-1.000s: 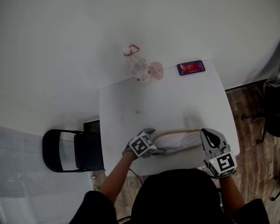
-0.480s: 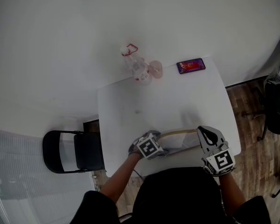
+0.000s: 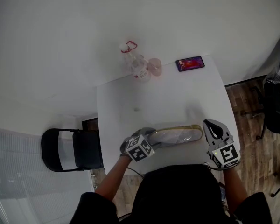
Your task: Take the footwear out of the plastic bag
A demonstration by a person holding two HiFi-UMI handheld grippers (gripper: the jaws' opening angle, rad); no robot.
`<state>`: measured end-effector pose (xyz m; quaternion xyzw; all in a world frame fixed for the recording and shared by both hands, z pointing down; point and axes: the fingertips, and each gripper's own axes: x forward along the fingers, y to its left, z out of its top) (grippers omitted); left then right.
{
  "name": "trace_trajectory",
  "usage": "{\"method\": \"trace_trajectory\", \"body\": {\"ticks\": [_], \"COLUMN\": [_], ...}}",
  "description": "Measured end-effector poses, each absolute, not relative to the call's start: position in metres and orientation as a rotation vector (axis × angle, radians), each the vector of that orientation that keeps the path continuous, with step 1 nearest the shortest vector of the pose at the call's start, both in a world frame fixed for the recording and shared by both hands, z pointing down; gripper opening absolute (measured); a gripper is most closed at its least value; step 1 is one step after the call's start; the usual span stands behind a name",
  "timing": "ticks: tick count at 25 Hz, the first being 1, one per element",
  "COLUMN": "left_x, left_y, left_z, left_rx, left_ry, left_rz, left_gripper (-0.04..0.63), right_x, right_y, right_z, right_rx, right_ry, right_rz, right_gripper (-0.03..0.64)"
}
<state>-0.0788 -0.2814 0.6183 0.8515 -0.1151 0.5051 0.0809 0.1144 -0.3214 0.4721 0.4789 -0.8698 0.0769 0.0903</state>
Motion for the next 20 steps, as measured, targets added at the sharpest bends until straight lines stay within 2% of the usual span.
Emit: {"method": "trace_trajectory", "body": {"ticks": [6, 13, 15, 18, 20], "left_x": [-0.098, -0.111, -0.117, -0.122, -0.122], "left_y": [-0.293, -0.303, -0.305, -0.305, -0.304], "left_z": [0.615, 0.594, 0.587, 0.58, 0.577], "left_rx": [2.648, 2.714, 2.741, 2.795, 2.839], "left_ry": [-0.451, -0.568, -0.595, -0.61, -0.603], "left_rz": [1.565, 1.426, 1.399, 1.383, 1.383], "left_gripper": [0.279, 0.267, 0.264, 0.261, 0.261], "right_x": [0.104, 0.112, 0.116, 0.113, 0.109], "right_y": [-0.319, -0.314, -0.315, -0.318, -0.321], "right_z": [0.485, 0.523, 0.528, 0.534, 0.541], "right_rx": [1.298, 1.123, 1.088, 1.02, 0.978], "right_ry": [-2.562, -2.467, -2.458, -2.447, -2.441], "right_rz": [0.21, 0.284, 0.334, 0.344, 0.327], "right_gripper": [0.017, 0.022, 0.043, 0.118, 0.118]}}
